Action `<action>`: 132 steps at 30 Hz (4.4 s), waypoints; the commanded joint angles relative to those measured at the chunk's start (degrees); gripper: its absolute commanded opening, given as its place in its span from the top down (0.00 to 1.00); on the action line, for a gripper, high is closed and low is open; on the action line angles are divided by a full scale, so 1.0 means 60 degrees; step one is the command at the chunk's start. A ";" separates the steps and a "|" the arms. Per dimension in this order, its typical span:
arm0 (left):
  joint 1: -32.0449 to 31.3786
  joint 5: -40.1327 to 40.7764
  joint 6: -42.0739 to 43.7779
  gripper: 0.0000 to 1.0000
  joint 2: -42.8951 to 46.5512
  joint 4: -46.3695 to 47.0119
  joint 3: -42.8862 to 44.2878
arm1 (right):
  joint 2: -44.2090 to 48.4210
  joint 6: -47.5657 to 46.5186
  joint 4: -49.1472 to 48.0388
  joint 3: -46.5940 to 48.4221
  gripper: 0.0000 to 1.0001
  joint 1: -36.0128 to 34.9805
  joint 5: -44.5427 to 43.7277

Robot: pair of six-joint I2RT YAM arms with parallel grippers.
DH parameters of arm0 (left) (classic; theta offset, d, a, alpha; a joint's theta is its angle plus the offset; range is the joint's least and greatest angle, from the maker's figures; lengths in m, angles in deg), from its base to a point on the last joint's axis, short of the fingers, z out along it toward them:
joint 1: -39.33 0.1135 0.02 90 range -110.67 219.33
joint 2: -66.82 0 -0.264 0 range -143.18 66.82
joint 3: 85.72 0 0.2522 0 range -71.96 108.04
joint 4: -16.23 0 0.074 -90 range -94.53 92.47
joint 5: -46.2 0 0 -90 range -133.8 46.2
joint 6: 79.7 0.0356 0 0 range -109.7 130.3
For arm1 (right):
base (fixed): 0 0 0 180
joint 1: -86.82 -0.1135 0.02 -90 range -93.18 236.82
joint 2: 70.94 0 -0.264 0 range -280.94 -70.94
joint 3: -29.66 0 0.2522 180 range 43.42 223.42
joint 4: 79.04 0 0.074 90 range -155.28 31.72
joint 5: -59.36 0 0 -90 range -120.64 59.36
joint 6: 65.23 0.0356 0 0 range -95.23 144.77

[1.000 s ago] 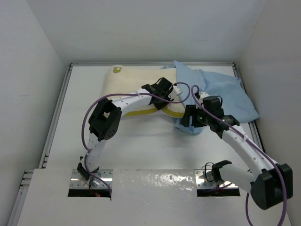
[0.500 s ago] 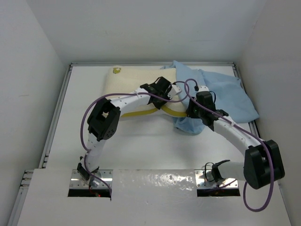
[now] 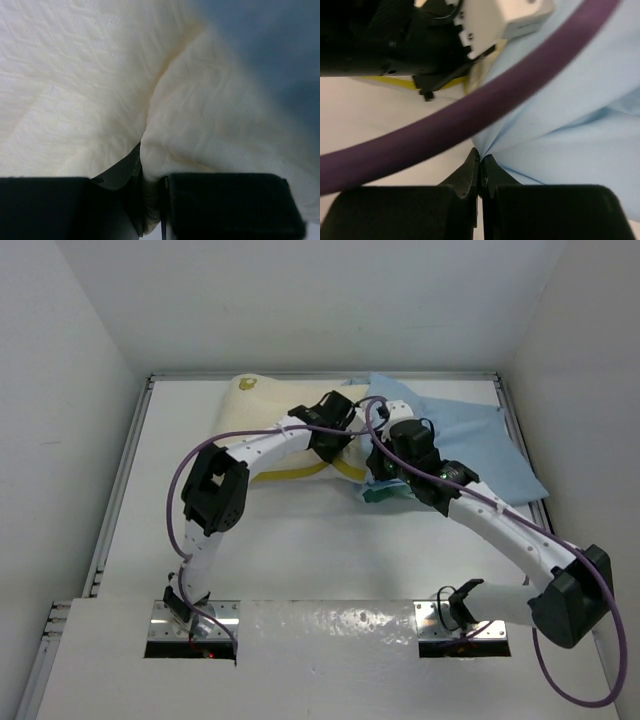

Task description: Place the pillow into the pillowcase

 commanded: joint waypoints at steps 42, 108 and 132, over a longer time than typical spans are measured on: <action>0.5053 0.0301 -0.0997 0.15 -0.0377 -0.0220 0.1318 | -0.4594 0.2012 -0.0493 0.2975 0.77 0.1983 -0.2053; 0.6529 -0.3953 -0.0322 1.00 -0.1508 0.2289 -0.0012 | -1.1395 0.3390 -0.1988 0.8148 1.00 -0.2164 -0.0971; 0.6253 -0.7546 0.4787 1.00 0.2948 -0.2671 -0.2962 | -0.8860 0.3218 -0.7115 0.7882 1.00 -0.1533 -0.4474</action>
